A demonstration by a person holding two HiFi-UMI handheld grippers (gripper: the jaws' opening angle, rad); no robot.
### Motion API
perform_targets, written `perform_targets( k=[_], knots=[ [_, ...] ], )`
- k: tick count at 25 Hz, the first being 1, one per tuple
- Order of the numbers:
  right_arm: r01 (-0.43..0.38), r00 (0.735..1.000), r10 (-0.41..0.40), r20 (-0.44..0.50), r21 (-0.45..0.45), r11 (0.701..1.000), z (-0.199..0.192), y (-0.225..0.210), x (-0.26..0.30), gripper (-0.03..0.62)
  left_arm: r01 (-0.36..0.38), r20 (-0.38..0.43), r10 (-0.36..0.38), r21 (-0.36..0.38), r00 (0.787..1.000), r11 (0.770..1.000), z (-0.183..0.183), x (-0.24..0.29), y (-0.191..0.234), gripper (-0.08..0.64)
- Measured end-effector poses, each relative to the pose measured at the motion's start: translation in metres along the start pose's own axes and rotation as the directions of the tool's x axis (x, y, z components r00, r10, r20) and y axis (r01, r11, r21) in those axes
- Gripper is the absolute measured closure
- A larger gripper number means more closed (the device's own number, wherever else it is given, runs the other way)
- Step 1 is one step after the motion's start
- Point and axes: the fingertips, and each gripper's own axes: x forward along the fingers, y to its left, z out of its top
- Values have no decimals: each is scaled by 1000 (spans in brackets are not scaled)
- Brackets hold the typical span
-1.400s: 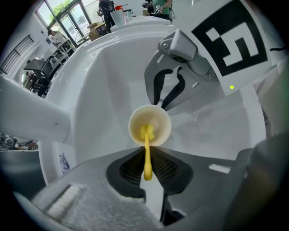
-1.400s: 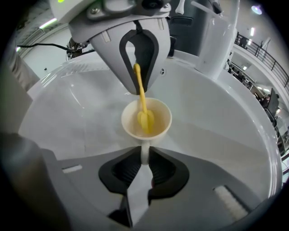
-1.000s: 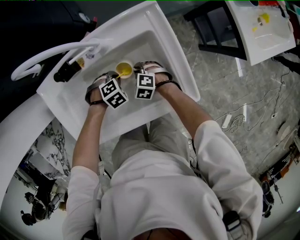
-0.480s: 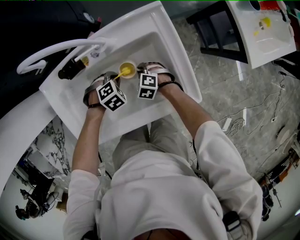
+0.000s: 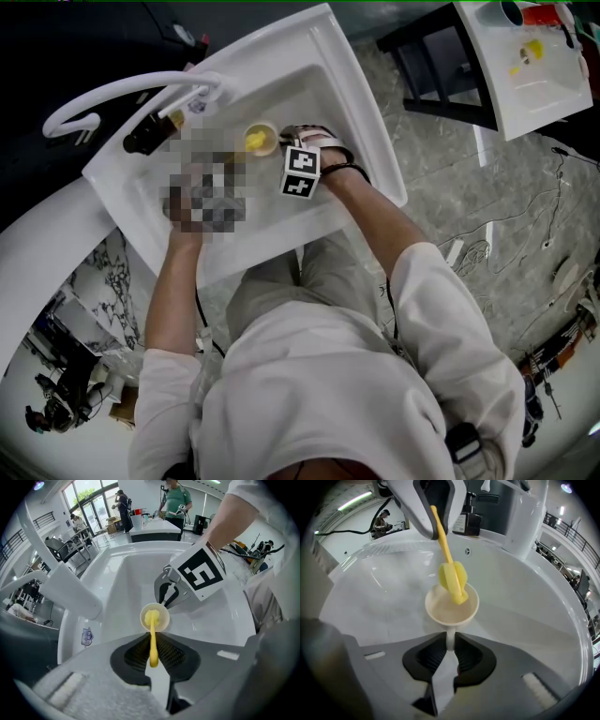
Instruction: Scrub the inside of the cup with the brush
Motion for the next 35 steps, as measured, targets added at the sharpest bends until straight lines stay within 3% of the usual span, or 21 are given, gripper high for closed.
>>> perform_targets(
  k=[14,19,35],
  knots=[
    [2,1000,-1,-8,16,1000,0,0,1,541,13,186,16,-155,982,988,6,-50,0,519],
    [0,1000,0,-10,24,1000,0,0,1,541,28,276,39,-236,960,971,7,-74,1,519],
    [-10,1000,11,-18,54,998,0,1,3,541,79,447,97,-360,889,930,-12,-130,-6,519]
  ],
)
